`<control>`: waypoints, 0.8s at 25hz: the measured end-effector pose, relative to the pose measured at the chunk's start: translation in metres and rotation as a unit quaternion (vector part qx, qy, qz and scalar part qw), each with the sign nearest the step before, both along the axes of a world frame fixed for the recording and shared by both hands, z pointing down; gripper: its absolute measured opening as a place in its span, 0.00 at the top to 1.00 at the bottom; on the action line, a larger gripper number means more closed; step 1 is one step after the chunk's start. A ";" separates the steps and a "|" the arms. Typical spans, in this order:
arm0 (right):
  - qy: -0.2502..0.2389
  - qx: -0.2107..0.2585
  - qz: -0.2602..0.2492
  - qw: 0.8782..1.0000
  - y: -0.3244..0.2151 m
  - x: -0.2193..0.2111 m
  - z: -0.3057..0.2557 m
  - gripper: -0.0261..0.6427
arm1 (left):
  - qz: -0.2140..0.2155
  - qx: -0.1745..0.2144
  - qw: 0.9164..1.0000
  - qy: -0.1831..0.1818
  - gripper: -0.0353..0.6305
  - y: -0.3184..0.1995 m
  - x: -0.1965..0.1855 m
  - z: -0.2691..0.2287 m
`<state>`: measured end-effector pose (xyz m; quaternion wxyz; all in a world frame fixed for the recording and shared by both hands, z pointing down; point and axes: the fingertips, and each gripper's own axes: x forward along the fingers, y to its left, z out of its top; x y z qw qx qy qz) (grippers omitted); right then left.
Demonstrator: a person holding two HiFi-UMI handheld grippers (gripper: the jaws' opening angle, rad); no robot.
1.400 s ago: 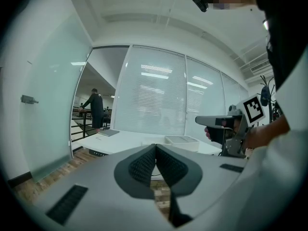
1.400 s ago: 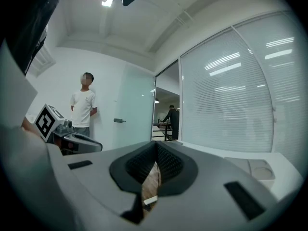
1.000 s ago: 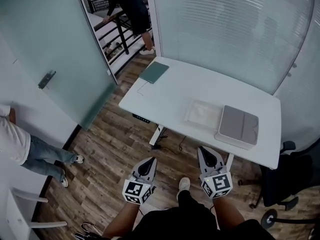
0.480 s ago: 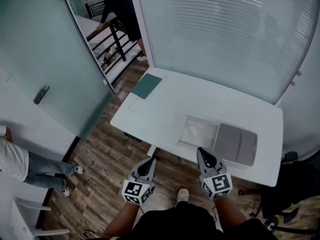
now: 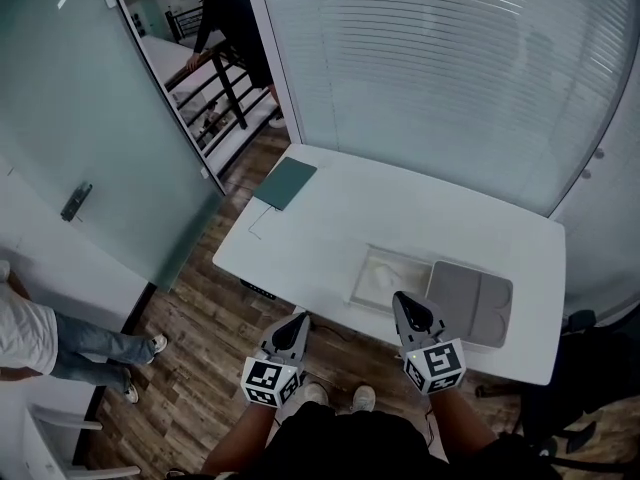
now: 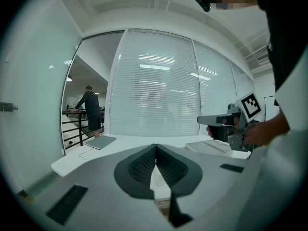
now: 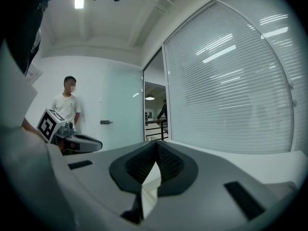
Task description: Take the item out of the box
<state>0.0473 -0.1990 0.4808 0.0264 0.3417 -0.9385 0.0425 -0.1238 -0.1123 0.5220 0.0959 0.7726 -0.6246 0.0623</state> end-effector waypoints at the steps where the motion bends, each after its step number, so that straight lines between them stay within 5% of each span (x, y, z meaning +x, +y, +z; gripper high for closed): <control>1: 0.002 -0.002 0.000 1.000 -0.003 -0.001 0.000 0.95 | 0.002 0.001 1.000 0.001 0.93 -0.004 -0.001 0.000; 20: 0.095 -0.077 0.050 0.991 -0.067 -0.046 0.043 0.95 | 0.112 0.006 0.994 0.016 0.93 -0.124 -0.036 0.006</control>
